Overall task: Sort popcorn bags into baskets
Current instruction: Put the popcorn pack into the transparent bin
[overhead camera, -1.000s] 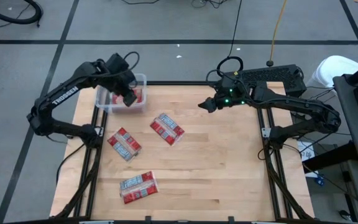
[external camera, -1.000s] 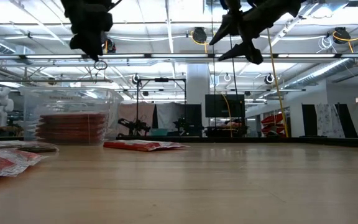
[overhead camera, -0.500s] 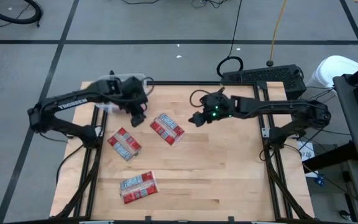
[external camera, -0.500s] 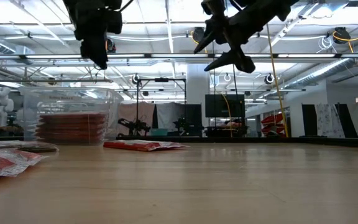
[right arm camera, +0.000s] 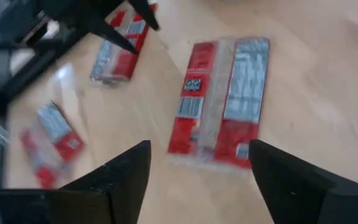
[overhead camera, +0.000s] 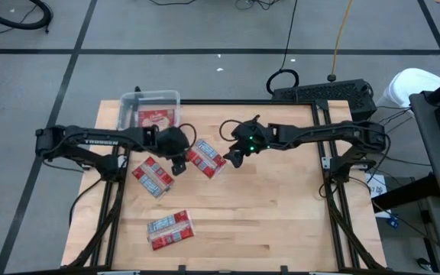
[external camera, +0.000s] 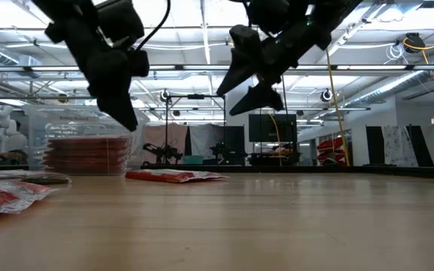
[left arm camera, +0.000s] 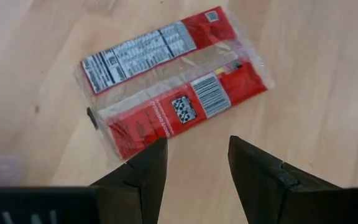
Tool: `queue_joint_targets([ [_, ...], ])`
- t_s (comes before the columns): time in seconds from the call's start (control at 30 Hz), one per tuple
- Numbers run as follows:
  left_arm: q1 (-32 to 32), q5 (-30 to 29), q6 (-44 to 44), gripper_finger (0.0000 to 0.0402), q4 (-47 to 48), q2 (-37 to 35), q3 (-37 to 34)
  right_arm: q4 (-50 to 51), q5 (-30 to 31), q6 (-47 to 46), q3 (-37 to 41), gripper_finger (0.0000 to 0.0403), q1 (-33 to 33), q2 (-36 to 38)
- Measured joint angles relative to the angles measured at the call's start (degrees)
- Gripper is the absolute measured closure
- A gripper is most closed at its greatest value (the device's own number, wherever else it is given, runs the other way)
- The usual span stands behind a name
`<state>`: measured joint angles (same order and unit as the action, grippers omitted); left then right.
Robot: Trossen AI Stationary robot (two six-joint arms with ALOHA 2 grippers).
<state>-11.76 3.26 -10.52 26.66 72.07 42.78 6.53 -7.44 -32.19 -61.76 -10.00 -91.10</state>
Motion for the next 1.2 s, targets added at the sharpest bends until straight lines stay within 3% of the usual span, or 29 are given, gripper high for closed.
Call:
queue_joint_targets([
  [0.17, 2.0, -1.3, 0.5, 0.0227, -7.8, 0.0, -6.2, -8.0, 1.5, 12.9, 0.0, 0.0123, 0.0, -5.3],
  [0.27, 3.4, -7.0, 1.2, 0.0225, -10.2, 0.0, -8.7, -10.8, 1.6, 15.0, 0.0, 0.0122, 0.0, -8.4],
  [0.33, 3.8, -9.2, 2.3, 0.022, -12.7, 0.0, -10.5, -11.4, 1.5, 15.0, 0.0, 0.0123, 0.0, -10.3],
  [0.6, 3.9, -9.3, 4.2, 0.0204, -21.6, 0.0, -16.9, -12.0, -0.3, 11.2, 0.0, 0.013, 0.9, -15.6],
  [0.87, 3.8, -9.3, 1.8, 0.0238, -28.8, 0.0, -23.6, -11.9, 3.2, 11.0, 0.0, 0.013, 1.1, -16.5],
  [1.2, 2.3, -10.0, 4.8, 0.0268, -37.4, 1.9, -23.9, -11.9, 3.1, 11.7, 0.3, 0.013, 1.1, -16.5],
])
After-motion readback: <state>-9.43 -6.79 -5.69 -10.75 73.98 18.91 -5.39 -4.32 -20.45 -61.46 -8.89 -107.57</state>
